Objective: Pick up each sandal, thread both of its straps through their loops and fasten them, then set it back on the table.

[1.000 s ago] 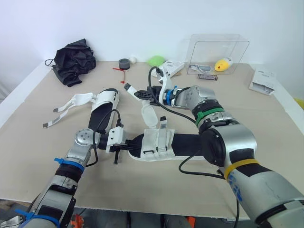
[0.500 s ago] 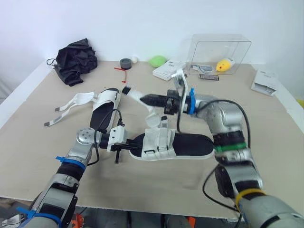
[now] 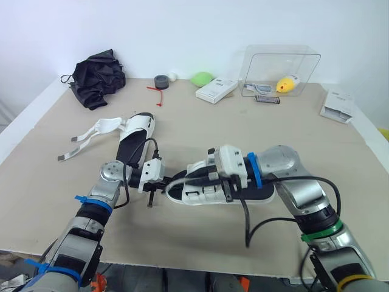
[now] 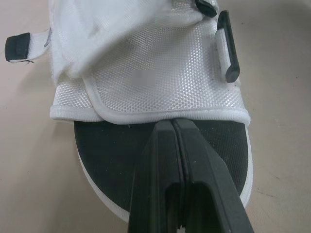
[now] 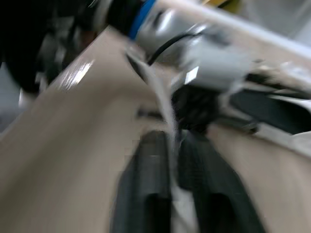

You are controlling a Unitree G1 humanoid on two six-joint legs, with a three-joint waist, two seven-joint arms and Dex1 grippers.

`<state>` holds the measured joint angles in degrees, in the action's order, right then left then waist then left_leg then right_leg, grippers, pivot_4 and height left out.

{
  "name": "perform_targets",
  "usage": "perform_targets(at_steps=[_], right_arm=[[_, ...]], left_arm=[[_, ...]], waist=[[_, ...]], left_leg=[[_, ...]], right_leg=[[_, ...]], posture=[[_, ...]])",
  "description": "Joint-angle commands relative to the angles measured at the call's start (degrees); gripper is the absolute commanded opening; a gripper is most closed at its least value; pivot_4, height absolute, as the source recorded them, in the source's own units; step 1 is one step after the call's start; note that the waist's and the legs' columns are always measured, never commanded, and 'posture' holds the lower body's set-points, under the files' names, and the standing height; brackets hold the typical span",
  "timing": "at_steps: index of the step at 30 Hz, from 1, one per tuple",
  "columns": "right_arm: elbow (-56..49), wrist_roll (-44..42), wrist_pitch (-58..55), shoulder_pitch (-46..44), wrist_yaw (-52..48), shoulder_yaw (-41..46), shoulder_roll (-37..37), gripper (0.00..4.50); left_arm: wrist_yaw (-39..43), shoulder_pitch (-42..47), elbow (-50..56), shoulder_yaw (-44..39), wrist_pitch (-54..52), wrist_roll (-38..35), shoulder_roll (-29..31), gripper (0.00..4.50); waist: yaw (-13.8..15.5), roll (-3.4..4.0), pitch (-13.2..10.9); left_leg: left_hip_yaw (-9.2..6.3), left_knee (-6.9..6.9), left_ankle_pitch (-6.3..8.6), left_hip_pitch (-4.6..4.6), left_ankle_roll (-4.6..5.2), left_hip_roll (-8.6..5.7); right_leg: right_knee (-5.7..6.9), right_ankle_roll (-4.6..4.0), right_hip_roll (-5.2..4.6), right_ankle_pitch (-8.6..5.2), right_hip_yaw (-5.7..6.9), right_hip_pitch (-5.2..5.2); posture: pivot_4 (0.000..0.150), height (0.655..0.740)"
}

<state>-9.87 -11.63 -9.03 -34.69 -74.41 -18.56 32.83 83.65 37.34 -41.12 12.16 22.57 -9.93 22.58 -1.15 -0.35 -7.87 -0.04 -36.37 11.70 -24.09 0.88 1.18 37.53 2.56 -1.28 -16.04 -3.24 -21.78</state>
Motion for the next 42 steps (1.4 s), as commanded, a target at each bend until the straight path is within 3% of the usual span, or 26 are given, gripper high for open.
perform_targets(at_steps=[1, 5, 6, 10, 14, 17, 21, 23, 25, 27, 35, 42], right_arm=[[-0.08, 3.19, 6.36, -1.44, -1.26, -1.32, 1.26, 2.41], [-0.52, 4.70, 11.24, -0.88, -3.08, -0.85, 4.90, 4.23], [-1.40, 3.02, 10.55, -0.78, -4.27, 0.04, 6.12, 4.42], [-4.69, -3.75, 1.82, -1.71, -6.57, 3.79, 10.61, 4.42], [-13.39, -31.52, -36.16, -4.09, -1.67, 12.30, 17.05, 4.42], [-13.90, -48.93, -56.08, -3.92, 11.37, 18.04, 16.10, 4.42], [-12.00, -59.95, -75.93, -1.15, 31.99, 20.77, 10.85, 4.42], [-6.92, -71.96, -78.41, 0.15, 44.07, 19.17, 10.53, 4.42], [0.36, -92.41, -70.03, 0.95, 63.83, 10.97, 13.56, 4.42], [2.82, -100.65, -65.50, 0.91, 73.58, 6.70, 14.28, 4.42], [5.70, -101.37, -62.40, -1.89, 87.41, 3.67, 2.66, 4.42], [9.93, -101.37, -65.03, -4.20, 91.99, 4.12, -2.71, 4.42]], left_arm=[[1.15, -3.06, -4.49, 4.67, -0.94, 5.74, 0.35, 0.00], [1.25, -3.16, -4.35, 4.71, -0.87, 5.73, 0.49, 0.00], [1.24, -3.16, -4.43, 4.70, -0.79, 5.76, 0.51, 0.00], [1.17, -3.05, -4.70, 4.72, -0.71, 5.89, 0.47, 0.00], [1.17, -2.93, -4.85, 4.81, -0.57, 5.95, 0.39, 0.00], [1.11, -2.94, -4.96, 4.74, -0.47, 5.86, 0.31, 0.00], [1.33, -3.15, -5.07, 4.73, -0.36, 5.87, 0.28, 0.00], [1.49, -3.03, -5.28, 4.74, -0.29, 5.90, 0.28, 0.00], [1.66, -2.51, -5.77, 4.65, -0.24, 5.93, 0.11, 0.00], [1.77, -2.31, -5.85, 4.67, -0.31, 5.91, -0.01, 0.00], [2.99, -3.04, -4.73, 4.99, -0.93, 5.61, 0.48, 0.00], [3.86, -3.33, -3.80, 5.14, -1.66, 5.45, 1.17, 0.00]], waist=[[0.00, -0.01, -0.01], [0.03, -0.01, -0.01], [0.01, -0.02, -0.01], [0.02, -0.03, -0.02], [0.03, -0.01, -0.06], [0.03, -0.22, -0.02], [0.04, -0.56, 0.07], [0.07, -0.43, 0.06], [0.05, -0.48, 0.05], [0.04, -0.59, -0.02], [-0.05, -0.59, 0.00], [-0.16, -0.64, 0.04]], left_leg=[[0.00, 0.00, -0.02, 0.02, -0.02, 0.01], [-0.01, 0.00, -0.04, 0.04, -0.07, 0.03], [-0.02, 0.00, -0.04, 0.04, -0.07, 0.04], [-0.03, 0.00, -0.04, 0.05, -0.07, 0.09], [-0.08, 0.01, -0.04, 0.07, -0.08, 0.17], [-0.10, 0.06, -0.02, 0.32, -0.11, 0.31], [-0.16, 0.38, -0.01, 0.66, -0.14, 0.48], [0.04, 0.50, -0.04, 0.54, -0.12, 0.48], [0.08, 0.51, -0.04, 0.52, -0.12, 0.46], [0.09, 0.51, -0.05, 0.54, -0.10, 0.45], [0.10, 0.40, -0.08, 0.34, -0.03, 0.42], [0.10, 0.41, -0.08, 0.35, -0.01, 0.55]], right_leg=[[0.00, 0.03, 0.02, -0.02, 0.01, 0.02], [0.00, 0.00, 0.03, 0.00, 0.01, 0.04], [0.00, -0.03, 0.00, 0.02, 0.00, 0.04], [0.00, -0.26, -0.01, 0.15, -0.01, 0.07], [0.00, -0.33, -0.05, 0.19, -0.01, 0.11], [-0.06, -0.58, -0.38, 0.21, 0.18, 0.35], [-0.16, -1.30, -0.59, 0.00, 0.48, 0.61], [-0.16, -1.21, -0.71, -0.02, 0.49, 0.50], [-0.22, -0.94, -0.71, 0.06, 0.50, 0.52], [-0.25, -0.89, -0.71, 0.06, 0.54, 0.57], [-0.27, -0.43, -0.09, 0.11, 0.18, 0.48], [-0.28, -0.52, -0.01, 0.12, 0.18, 0.45]], posture=[[0.150, 0.7400], [0.150, 0.7400], [0.150, 0.7400], [0.150, 0.7400], [0.150, 0.7400], [0.150, 0.7400], [0.150, 0.7400], [0.150, 0.7400], [0.150, 0.7400], [0.150, 0.7400], [0.150, 0.7400], [0.150, 0.7400]])
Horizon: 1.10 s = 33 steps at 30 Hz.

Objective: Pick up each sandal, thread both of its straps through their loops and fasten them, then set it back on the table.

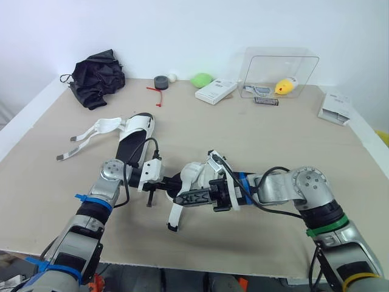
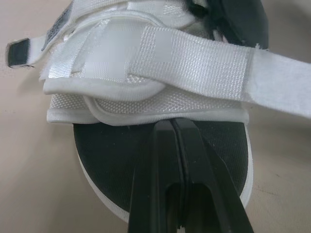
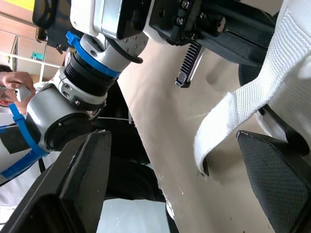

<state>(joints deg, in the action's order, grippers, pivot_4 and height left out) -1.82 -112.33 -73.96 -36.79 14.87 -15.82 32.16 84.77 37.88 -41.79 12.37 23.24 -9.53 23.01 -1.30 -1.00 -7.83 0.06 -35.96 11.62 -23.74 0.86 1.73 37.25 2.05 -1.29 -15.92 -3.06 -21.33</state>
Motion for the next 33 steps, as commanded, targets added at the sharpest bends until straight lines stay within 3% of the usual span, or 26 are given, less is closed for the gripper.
perform_targets(at_steps=[1, 13, 16, 21, 24, 30, 33], right_arm=[[2.65, -0.67, -0.44, -2.53, 3.28, 1.55, -2.60, 4.42], [6.85, -0.67, -1.71, -5.61, 13.33, 2.27, -9.18, 4.42], [7.57, -0.67, -1.98, -5.94, 15.23, 3.05, -10.73, 3.60], [7.50, -0.67, -2.35, -6.24, 16.91, 4.00, -11.93, 1.52], [6.93, -0.67, -2.30, -6.15, 17.29, 4.70, -12.37, 0.13], [6.86, -0.67, -3.79, -7.12, 14.49, 5.58, -10.38, 0.06], [6.12, -0.67, -5.48, -9.10, 8.05, 6.46, -7.61, 0.06]], left_arm=[[2.74, -3.75, -3.14, 5.00, -2.47, 5.09, 0.67, 0.00], [2.71, -2.78, -4.28, 5.35, -2.29, 5.25, -0.29, 0.00], [2.62, -2.21, -4.96, 5.40, -2.01, 5.29, -0.95, 0.00], [2.44, -1.08, -6.59, 5.35, -1.33, 5.67, -1.90, 0.00], [2.47, -0.83, -7.13, 5.13, -0.97, 5.85, -2.21, 0.00], [2.19, -0.43, -8.20, 4.84, -0.19, 6.02, -2.43, 0.00], [1.99, -0.41, -8.35, 4.72, 0.01, 6.03, -2.39, 0.00]], waist=[[-0.02, 0.01, 0.01], [-0.22, -0.02, 0.16], [-0.36, 0.00, 0.16], [0.17, 0.01, 0.16], [0.19, -0.02, 0.18], [0.15, -0.01, 0.17], [0.18, 0.00, 0.16]], left_leg=[[-0.01, 0.01, 0.00, 0.01, 0.00, 0.03], [0.08, 0.17, -0.04, 0.30, 0.07, 0.53], [0.09, 0.22, -0.11, 0.34, 0.19, 0.67], [0.19, 0.25, -0.21, 0.05, 0.33, 0.65], [0.24, 0.25, -0.20, -0.16, 0.33, 0.41], [0.30, 0.16, -0.23, -0.25, 0.37, 0.30], [0.31, 0.15, -0.27, -0.38, 0.41, 0.30]], right_leg=[[0.00, -0.04, 0.03, 0.01, 0.01, -0.01], [0.01, -0.48, 0.13, -0.11, 0.05, 0.01], [0.01, -0.76, 0.22, -0.06, 0.10, 0.00], [0.00, -0.77, 0.21, -0.04, 0.22, -0.09], [-0.07, -0.35, -0.01, -0.01, 0.29, -0.11], [-0.17, -0.39, -0.17, 0.03, 0.32, -0.12], [-0.19, -0.42, -0.30, 0.03, 0.36, -0.18]], posture=[[0.150, 0.7400], [0.150, 0.7400], [0.150, 0.7400], [0.150, 0.7400], [0.150, 0.7400], [0.150, 0.7400], [0.150, 0.7400]])
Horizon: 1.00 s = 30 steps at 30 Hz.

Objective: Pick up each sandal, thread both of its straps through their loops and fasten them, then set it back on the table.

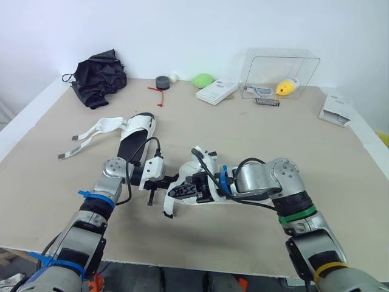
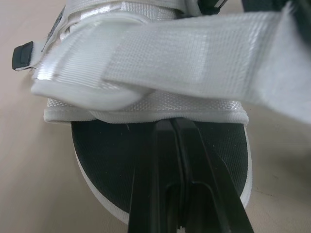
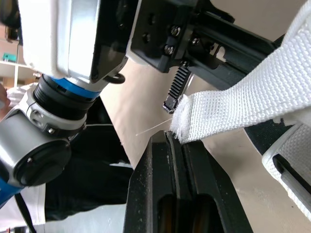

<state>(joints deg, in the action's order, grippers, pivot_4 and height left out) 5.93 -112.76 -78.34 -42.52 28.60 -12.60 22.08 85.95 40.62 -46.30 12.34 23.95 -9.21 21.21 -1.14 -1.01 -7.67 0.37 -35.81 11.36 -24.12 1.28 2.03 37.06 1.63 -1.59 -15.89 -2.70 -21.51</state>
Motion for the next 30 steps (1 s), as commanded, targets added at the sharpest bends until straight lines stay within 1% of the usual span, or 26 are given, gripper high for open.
perform_targets(at_steps=[1, 3, 6, 8, 11, 13, 15, 16, 18, 25, 28, 30], right_arm=[[-1.50, -0.24, -1.74, -5.11, -9.09, 4.36, 3.70, 0.06], [0.24, -0.24, -2.68, -8.88, -14.32, 6.36, 6.22, 0.06], [3.25, -0.24, -4.67, -13.16, -19.08, 5.86, 10.44, 0.06], [5.48, -0.24, -5.58, -15.52, -19.82, 4.23, 12.60, 0.06], [9.20, -0.24, -6.51, -18.64, -19.77, 1.65, 14.50, 0.06], [12.66, 4.60, -8.33, -20.77, -20.83, 0.25, 14.31, 0.06], [13.93, 8.70, -9.83, -21.56, -22.33, -0.57, 13.64, 0.06], [13.53, 11.19, -10.43, -21.45, -23.08, -0.97, 13.16, 0.06], [9.56, 18.38, -11.31, -20.76, -26.46, -1.92, 12.95, 0.06], [10.04, 33.92, -12.31, -19.88, -36.09, -1.50, 10.70, 0.06], [9.64, 40.75, -10.72, -19.12, -40.19, -2.00, 10.63, 1.01], [8.97, 44.36, -10.25, -19.23, -43.23, -1.93, 10.60, 2.06]], left_arm=[[0.77, -3.17, -3.84, 4.72, -0.67, 5.72, -0.58, 0.00], [0.69, -3.28, -3.85, 4.66, -0.62, 5.71, -0.55, 0.00], [0.65, -3.53, -3.88, 4.62, -0.38, 5.72, -0.48, 0.00], [0.59, -3.57, -4.03, 4.56, -0.28, 5.78, -0.52, 0.00], [0.44, -3.51, -4.20, 4.53, -0.19, 5.87, -0.68, 0.00], [0.12, -3.26, -4.40, 4.45, -0.12, 5.91, -0.92, 0.00], [-0.07, -3.16, -4.45, 4.42, -0.10, 5.92, -0.99, 0.00], [-0.18, -3.25, -4.34, 4.37, -0.09, 5.87, -0.95, 0.00], [-0.44, -3.42, -4.14, 4.27, -0.13, 5.81, -0.87, 0.00], [-0.70, -5.02, -2.68, 4.14, -0.45, 5.54, -0.01, 0.00], [-0.97, -5.43, -1.94, 4.02, -0.89, 5.41, 0.29, 0.00], [-1.04, -5.68, -1.45, 3.98, -1.11, 5.32, 0.51, 0.00]], waist=[[0.03, 0.01, -0.01], [0.04, 0.10, -0.06], [0.09, 0.06, -0.04], [0.07, 0.00, -0.01], [0.08, 0.15, -0.02], [0.13, 0.15, -0.02], [0.14, 0.13, -0.01], [0.14, 0.12, -0.01], [0.14, 0.12, -0.01], [0.13, 0.13, -0.01], [0.13, 0.13, 0.00], [0.11, 0.14, 0.00]], left_leg=[[0.02, 0.00, -0.01, -0.07, 0.01, 0.00], [0.07, -0.01, -0.01, -0.15, 0.02, -0.02], [0.21, 0.01, -0.04, -0.21, 0.06, -0.12], [0.21, 0.09, -0.03, -0.21, 0.06, -0.17], [0.29, 0.24, -0.02, -0.22, 0.09, -0.26], [0.26, 0.24, -0.02, -0.24, 0.09, -0.27], [0.27, 0.21, -0.02, -0.24, 0.09, -0.30], [0.28, 0.18, -0.02, -0.25, 0.09, -0.31], [0.34, 0.15, -0.02, -0.26, 0.09, -0.34], [0.42, 0.12, -0.02, -0.27, 0.09, -0.38], [0.42, 0.12, -0.02, -0.27, 0.09, -0.38], [0.43, 0.13, -0.02, -0.27, 0.09, -0.38]], right_leg=[[0.00, 0.00, -0.05, -0.01, 0.05, -0.03], [-0.01, 0.03, -0.12, -0.02, 0.08, -0.10], [0.00, 0.20, -0.17, 0.02, 0.13, -0.22], [-0.01, 0.29, -0.27, -0.04, 0.13, -0.22], [0.00, 0.36, -0.42, -0.06, 0.08, -0.30], [0.01, 0.38, -0.42, -0.06, 0.11, -0.31], [0.01, 0.42, -0.44, -0.04, 0.13, -0.30], [0.01, 0.43, -0.48, -0.03, 0.15, -0.29], [0.00, 0.42, -0.66, -0.04, 0.17, -0.30], [0.00, 0.53, -0.71, 0.03, 0.26, -0.35], [0.00, 0.52, -0.70, 0.03, 0.27, -0.36], [0.01, 0.53, -0.67, 0.03, 0.28, -0.36]], posture=[[0.150, 0.7400], [0.150, 0.7400], [0.150, 0.7400], [0.150, 0.7400], [0.150, 0.7400], [0.150, 0.7400], [0.150, 0.7400], [0.150, 0.7400], [0.150, 0.7400], [0.150, 0.7400], [0.150, 0.7400], [0.150, 0.7400]])
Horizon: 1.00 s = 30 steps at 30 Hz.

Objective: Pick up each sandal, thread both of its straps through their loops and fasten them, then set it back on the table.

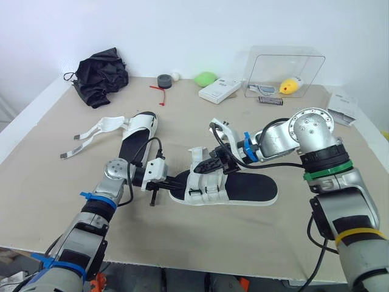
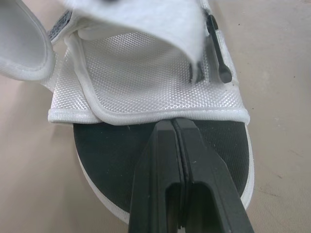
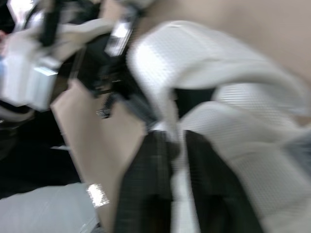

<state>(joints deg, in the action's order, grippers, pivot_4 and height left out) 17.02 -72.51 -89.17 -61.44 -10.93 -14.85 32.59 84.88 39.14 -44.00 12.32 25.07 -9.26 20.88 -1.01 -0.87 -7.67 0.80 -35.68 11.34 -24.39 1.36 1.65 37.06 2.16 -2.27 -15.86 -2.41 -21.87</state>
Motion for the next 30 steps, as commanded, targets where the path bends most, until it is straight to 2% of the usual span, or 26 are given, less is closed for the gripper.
perform_targets(at_steps=[1, 4, 11, 15, 18, 26, 30], right_arm=[[-2.04, 5.85, 0.80, -0.65, -5.27, 0.23, 0.19, 2.54], [1.30, 8.43, 0.17, -2.88, -9.67, 2.63, 0.07, 3.51], [-2.62, 10.24, -1.38, -1.87, -18.08, 7.75, 0.22, 3.51], [-3.82, 11.60, -1.76, -0.54, -19.60, 10.32, -0.38, 3.51], [-9.08, 9.92, -3.11, 1.36, -20.44, 12.40, -0.25, 3.51], [-27.19, 9.68, -3.33, 10.33, -15.74, 10.82, -0.60, 3.51], [-28.93, 9.87, -3.33, 12.57, -13.02, 10.43, -2.63, 3.51]], left_arm=[[-0.02, -4.29, -3.59, 3.99, -2.33, 5.35, 0.91, 0.00], [-0.12, -4.54, -3.18, 3.98, -2.53, 5.27, 1.07, 0.00], [-0.48, -4.52, -3.17, 4.02, -2.76, 5.21, 0.89, 0.00], [-0.52, -4.51, -3.30, 4.05, -2.70, 5.22, 0.74, 0.00], [-0.48, -4.60, -3.20, 4.05, -2.74, 5.16, 0.73, 0.00], [-0.40, -5.04, -2.71, 4.08, -2.99, 5.03, 0.74, 0.00], [-0.31, -4.91, -2.79, 4.17, -3.00, 5.09, 0.69, 0.00]], waist=[[-0.02, 0.03, 0.01], [-0.02, 0.03, 0.00], [-0.05, 0.03, 0.00], [-0.04, 0.02, 0.00], [-0.05, 0.03, 0.00], [-0.06, 0.02, 0.00], [-0.09, 0.02, 0.00]], left_leg=[[0.02, 0.00, 0.00, 0.00, 0.00, 0.00], [0.00, 0.00, 0.00, 0.00, 0.00, 0.00], [0.06, 0.00, 0.00, 0.01, 0.00, 0.00], [0.04, 0.00, 0.00, 0.01, 0.00, 0.00], [0.06, -0.01, 0.00, 0.00, 0.00, -0.01], [0.02, 0.01, 0.00, 0.01, 0.00, -0.01], [0.02, -0.01, 0.00, 0.01, -0.01, -0.01]], right_leg=[[0.00, 0.00, 0.01, 0.00, -0.01, -0.01], [0.02, 0.02, 0.06, 0.01, 0.00, -0.01], [0.02, 0.04, 0.06, 0.03, -0.04, -0.03], [0.03, 0.05, 0.07, 0.04, -0.03, -0.02], [0.03, 0.06, 0.06, 0.04, -0.05, -0.03], [0.03, 0.08, 0.06, 0.04, -0.05, -0.01], [0.03, 0.08, 0.07, 0.04, -0.05, -0.01]], posture=[[0.150, 0.7400], [0.150, 0.7400], [0.150, 0.7400], [0.150, 0.7400], [0.150, 0.7400], [0.150, 0.7400], [0.150, 0.7400]])
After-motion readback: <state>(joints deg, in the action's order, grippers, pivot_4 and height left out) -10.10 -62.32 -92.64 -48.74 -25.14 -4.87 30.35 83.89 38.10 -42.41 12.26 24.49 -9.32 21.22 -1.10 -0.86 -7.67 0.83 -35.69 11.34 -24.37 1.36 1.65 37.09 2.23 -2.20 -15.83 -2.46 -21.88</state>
